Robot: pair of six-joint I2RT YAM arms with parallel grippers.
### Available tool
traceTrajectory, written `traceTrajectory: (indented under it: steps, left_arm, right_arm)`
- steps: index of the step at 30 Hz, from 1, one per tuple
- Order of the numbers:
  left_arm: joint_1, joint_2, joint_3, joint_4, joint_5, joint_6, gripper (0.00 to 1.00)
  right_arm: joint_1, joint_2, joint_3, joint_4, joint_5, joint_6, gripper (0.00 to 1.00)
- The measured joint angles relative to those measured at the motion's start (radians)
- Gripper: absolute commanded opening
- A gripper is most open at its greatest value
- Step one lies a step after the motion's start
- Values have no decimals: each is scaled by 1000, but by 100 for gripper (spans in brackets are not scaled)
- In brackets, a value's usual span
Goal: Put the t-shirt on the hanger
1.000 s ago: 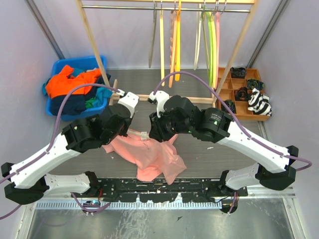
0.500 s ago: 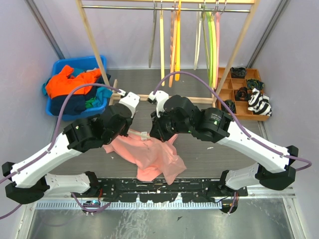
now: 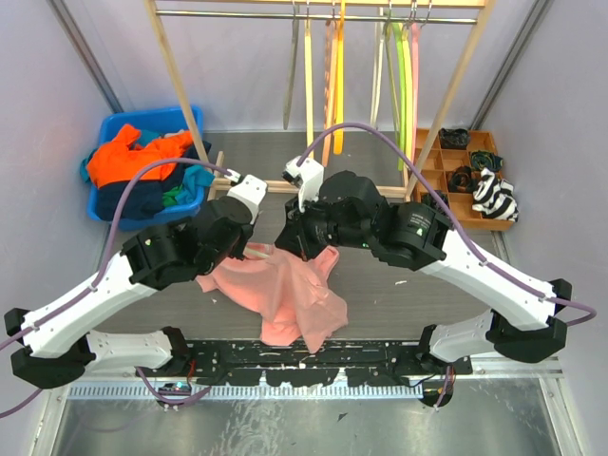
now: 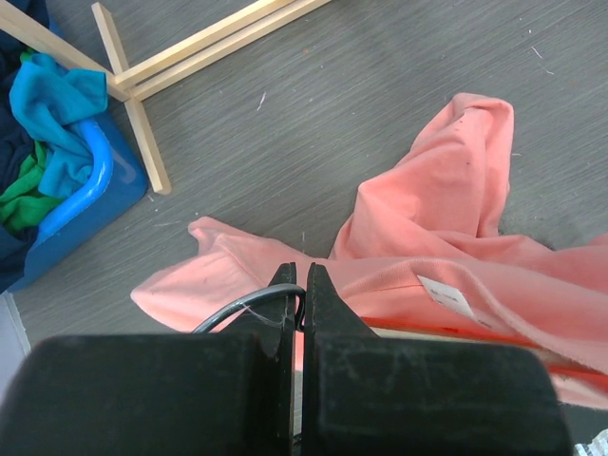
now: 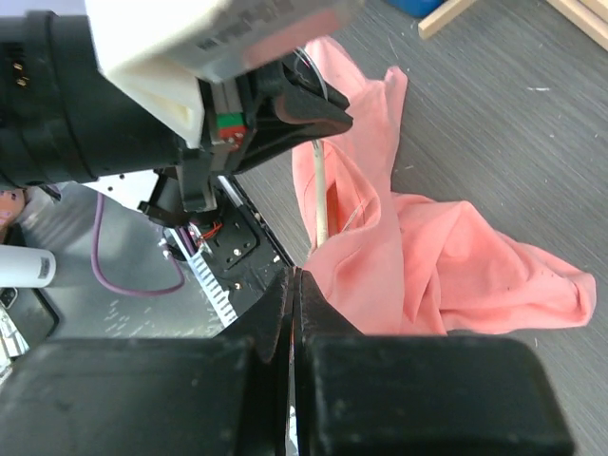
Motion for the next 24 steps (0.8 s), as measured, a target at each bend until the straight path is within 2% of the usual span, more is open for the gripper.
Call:
traceTrajectory:
  steps: [7,9,10,12,14,18,24]
  left_arm:
    - [0,6,16,-4,-6,0,0]
    - [0,9,27,-5,-6,1,0]
    - [0,10,32,-8,-6,1,0]
    - [0,10,41,-14,-7,3,0]
    - [0,11,51,-21,-5,5,0]
    - [0,12,72,-42,-6,8,0]
    - [0,17,114,-58,-6,15,0]
  right_arm:
    - [0,32,39,24,-24,-8,1]
    - [0,51,39,28,-32,-9,4]
    - [0,60,36,30,-37,-9,10]
    - [0,72,24,34,-41,-7,31]
    - [0,78,8,35,-42,-2,43]
    - [0,76,-2,39,-40,4,52]
    - [0,31,-2,19,-17,6,57]
